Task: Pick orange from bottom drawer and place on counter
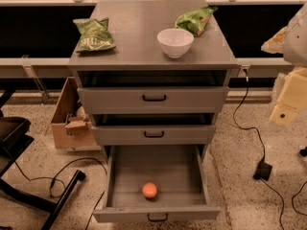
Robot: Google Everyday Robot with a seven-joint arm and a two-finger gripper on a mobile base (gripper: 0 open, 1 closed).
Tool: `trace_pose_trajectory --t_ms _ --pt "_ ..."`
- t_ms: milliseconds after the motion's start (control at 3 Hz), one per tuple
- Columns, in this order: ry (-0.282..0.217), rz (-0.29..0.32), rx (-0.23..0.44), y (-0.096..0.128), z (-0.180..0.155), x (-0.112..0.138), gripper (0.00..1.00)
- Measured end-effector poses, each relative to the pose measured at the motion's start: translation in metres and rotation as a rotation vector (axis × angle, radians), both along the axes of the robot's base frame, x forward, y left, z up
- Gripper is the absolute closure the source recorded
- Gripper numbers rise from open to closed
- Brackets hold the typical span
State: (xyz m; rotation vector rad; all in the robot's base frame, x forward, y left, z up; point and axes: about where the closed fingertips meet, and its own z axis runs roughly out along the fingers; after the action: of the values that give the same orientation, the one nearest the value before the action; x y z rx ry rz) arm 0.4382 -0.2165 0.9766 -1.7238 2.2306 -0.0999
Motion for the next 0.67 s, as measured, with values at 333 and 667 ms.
trace_pose_trajectory --t_ms 333,667 --pt "0.000 0.000 0.000 0.000 0.000 0.000 0.00" --pt "-0.003 -0.032 -0.042 0.006 -0.018 0.008 0.00"
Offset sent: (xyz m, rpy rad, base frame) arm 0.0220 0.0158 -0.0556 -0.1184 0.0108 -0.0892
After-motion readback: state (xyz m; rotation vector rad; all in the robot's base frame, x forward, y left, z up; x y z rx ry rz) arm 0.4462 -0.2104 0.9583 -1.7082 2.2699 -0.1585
